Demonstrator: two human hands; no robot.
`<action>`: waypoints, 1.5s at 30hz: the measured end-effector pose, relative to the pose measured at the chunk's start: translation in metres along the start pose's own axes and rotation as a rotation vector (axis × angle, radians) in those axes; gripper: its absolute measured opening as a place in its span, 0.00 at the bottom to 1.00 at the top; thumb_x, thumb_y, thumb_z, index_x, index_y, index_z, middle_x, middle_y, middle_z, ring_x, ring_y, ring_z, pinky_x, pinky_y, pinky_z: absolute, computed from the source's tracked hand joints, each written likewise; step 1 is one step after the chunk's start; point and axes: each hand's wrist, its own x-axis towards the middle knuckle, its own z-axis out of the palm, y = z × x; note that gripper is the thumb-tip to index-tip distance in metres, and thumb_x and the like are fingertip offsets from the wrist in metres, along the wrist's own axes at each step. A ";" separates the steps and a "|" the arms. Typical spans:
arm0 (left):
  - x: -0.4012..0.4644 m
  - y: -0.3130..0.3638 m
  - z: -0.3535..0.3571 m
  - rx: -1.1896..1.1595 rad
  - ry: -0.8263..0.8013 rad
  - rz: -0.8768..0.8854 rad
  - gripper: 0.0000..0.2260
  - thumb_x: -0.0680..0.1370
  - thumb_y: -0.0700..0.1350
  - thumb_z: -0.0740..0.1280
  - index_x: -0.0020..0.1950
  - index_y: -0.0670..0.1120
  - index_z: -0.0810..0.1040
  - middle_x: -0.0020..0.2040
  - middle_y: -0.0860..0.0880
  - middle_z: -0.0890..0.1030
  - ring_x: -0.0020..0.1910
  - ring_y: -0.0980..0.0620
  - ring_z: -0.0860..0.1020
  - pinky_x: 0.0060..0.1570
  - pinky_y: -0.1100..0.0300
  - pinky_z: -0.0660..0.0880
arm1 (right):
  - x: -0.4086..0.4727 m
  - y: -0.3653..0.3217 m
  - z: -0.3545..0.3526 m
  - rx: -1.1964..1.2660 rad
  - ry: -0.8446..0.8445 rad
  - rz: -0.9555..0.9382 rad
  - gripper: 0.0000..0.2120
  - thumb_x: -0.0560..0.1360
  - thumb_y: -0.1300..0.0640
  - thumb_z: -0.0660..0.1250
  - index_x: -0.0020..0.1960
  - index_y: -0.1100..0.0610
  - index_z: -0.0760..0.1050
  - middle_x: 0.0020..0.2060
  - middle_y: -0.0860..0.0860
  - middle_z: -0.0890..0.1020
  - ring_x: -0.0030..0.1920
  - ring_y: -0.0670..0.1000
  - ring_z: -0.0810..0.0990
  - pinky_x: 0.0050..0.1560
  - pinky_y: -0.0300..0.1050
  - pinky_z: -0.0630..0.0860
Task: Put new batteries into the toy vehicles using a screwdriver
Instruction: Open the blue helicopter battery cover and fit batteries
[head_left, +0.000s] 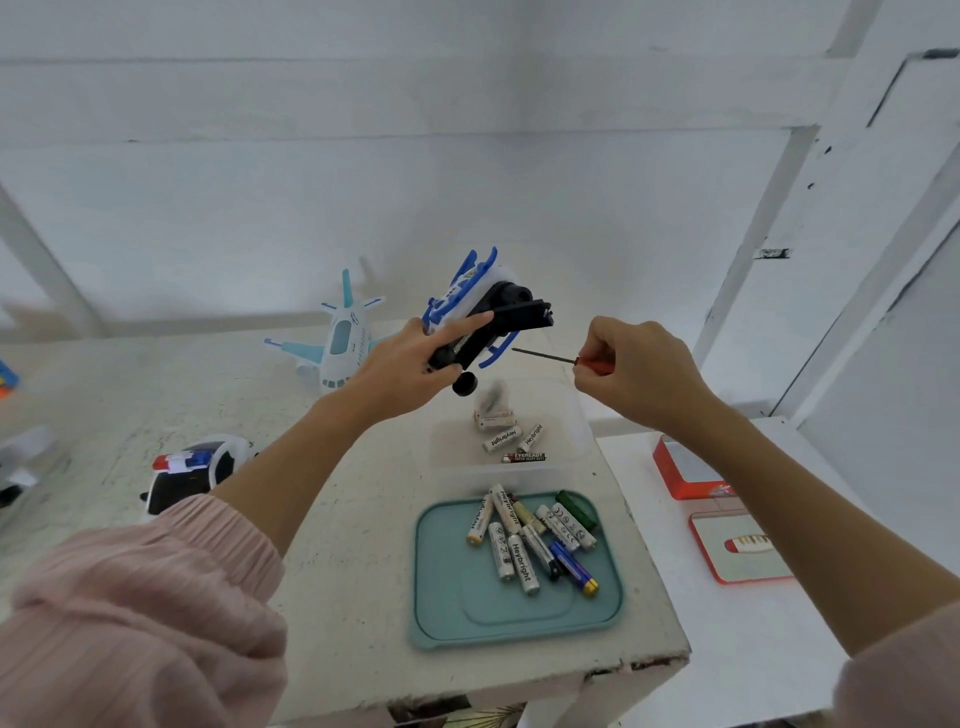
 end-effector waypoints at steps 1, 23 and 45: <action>0.001 0.001 0.000 -0.005 0.008 0.002 0.27 0.80 0.46 0.60 0.71 0.71 0.55 0.46 0.48 0.68 0.40 0.51 0.69 0.42 0.60 0.64 | -0.001 -0.001 0.001 0.016 0.025 0.000 0.04 0.69 0.60 0.66 0.38 0.56 0.71 0.30 0.48 0.78 0.34 0.52 0.76 0.38 0.43 0.71; -0.001 0.019 0.013 -0.245 0.208 -0.058 0.26 0.80 0.46 0.60 0.68 0.73 0.55 0.49 0.44 0.72 0.42 0.50 0.71 0.41 0.66 0.65 | -0.009 -0.036 0.039 -0.006 0.229 -0.203 0.05 0.71 0.61 0.64 0.37 0.60 0.71 0.25 0.51 0.75 0.23 0.53 0.70 0.25 0.43 0.68; -0.005 0.010 0.002 -0.359 0.074 -0.090 0.26 0.74 0.52 0.58 0.64 0.79 0.58 0.56 0.47 0.74 0.44 0.51 0.72 0.45 0.60 0.67 | 0.018 -0.031 0.010 -0.009 0.198 -0.044 0.03 0.71 0.60 0.64 0.40 0.59 0.73 0.32 0.53 0.79 0.34 0.55 0.75 0.36 0.44 0.71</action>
